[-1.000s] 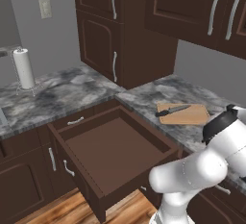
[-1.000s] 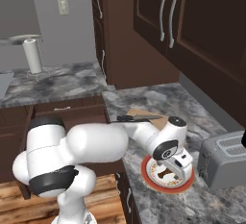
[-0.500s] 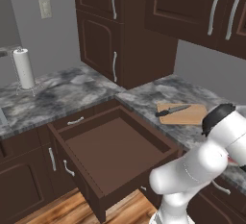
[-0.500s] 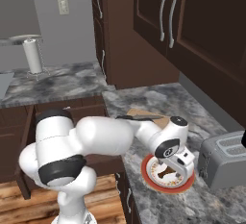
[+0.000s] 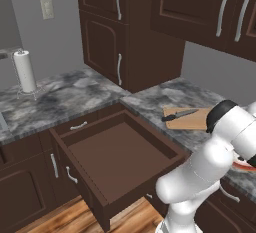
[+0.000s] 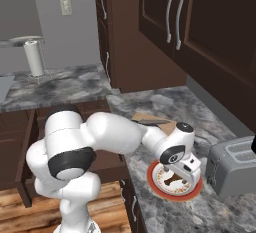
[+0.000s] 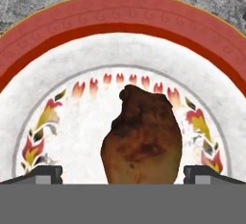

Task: Pick up the knife from the drawer and place it on the cutting board. Then place the meat from the plate to the cutting board.

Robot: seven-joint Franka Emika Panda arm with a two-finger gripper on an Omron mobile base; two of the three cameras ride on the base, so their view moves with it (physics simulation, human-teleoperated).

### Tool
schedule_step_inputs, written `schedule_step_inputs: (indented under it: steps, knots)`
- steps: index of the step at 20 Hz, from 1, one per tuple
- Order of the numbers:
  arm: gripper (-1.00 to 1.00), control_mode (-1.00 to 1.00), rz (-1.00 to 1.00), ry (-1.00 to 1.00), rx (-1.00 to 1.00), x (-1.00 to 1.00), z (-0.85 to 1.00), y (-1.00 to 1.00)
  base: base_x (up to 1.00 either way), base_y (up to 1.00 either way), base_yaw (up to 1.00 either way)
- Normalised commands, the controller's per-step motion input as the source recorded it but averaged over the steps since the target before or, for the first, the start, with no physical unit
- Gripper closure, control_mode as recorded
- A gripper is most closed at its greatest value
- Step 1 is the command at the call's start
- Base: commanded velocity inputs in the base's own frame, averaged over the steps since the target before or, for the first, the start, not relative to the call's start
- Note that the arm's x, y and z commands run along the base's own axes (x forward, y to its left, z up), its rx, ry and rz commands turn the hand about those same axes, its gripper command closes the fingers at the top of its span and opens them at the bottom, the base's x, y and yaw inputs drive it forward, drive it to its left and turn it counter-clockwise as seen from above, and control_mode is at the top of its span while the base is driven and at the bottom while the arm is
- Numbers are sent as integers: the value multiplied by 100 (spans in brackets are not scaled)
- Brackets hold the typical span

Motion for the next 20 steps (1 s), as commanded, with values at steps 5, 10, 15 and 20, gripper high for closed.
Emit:
schedule_step_inputs:
  steps: [5, 10, 15, 20]
  knots:
    - [-100, -100, 3, 0, 0, 0, -20, 0, 0, 0, 0]
    - [100, -100, 2, 2, 0, 0, -27, 0, 0, 0, 0]
    - [100, -100, 1, 1, 0, 0, -16, 0, 0, 0, 0]
    - [100, -100, 1, 0, 0, 0, -5, 0, 0, 0, 0]
